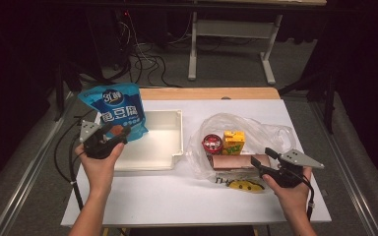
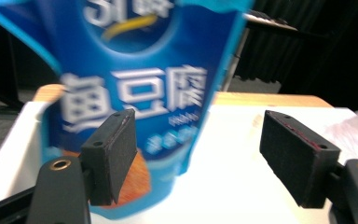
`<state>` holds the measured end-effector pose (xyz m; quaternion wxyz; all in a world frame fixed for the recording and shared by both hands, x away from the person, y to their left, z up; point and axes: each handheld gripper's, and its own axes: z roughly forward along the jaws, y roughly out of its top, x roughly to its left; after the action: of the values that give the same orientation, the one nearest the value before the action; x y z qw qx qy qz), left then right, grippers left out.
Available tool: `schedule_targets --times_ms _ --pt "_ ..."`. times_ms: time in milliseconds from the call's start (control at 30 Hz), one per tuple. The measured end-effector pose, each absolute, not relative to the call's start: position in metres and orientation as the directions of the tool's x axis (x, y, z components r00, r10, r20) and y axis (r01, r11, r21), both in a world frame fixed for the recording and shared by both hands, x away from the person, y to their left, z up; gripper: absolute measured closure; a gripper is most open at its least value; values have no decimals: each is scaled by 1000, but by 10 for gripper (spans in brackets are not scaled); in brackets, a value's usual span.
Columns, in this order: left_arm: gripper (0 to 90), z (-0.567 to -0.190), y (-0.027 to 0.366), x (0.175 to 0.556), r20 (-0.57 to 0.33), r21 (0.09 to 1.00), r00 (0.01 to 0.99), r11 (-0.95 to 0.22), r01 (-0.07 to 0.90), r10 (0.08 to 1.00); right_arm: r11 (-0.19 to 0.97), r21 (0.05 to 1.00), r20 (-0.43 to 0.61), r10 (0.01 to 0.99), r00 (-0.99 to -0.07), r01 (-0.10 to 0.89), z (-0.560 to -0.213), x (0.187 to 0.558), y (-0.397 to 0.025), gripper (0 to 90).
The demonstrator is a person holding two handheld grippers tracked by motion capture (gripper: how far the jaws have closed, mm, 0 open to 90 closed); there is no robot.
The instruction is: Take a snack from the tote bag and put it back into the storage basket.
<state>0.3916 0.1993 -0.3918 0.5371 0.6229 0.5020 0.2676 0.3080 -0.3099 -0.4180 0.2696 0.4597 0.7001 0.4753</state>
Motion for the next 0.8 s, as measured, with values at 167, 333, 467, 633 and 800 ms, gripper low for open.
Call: schedule_targets --times_ms 167,333,467,633,800 --pt "236 -397 181 381 -199 927 381 46 373 903 102 923 84 887 -453 370 -418 309 -308 326" --pt "189 -400 171 367 -189 925 416 19 380 890 98 917 87 896 -436 386 -418 313 -301 323" --pt "104 -402 171 358 -208 912 419 20 411 884 99 905 92 904 -418 414 -416 318 -291 275" --pt "2 -408 167 356 -194 899 428 -15 437 883 73 899 111 916 -386 432 -415 327 -282 236" --pt "1 -411 160 355 -180 898 454 -44 439 872 54 891 122 929 -350 452 -415 335 -274 208"
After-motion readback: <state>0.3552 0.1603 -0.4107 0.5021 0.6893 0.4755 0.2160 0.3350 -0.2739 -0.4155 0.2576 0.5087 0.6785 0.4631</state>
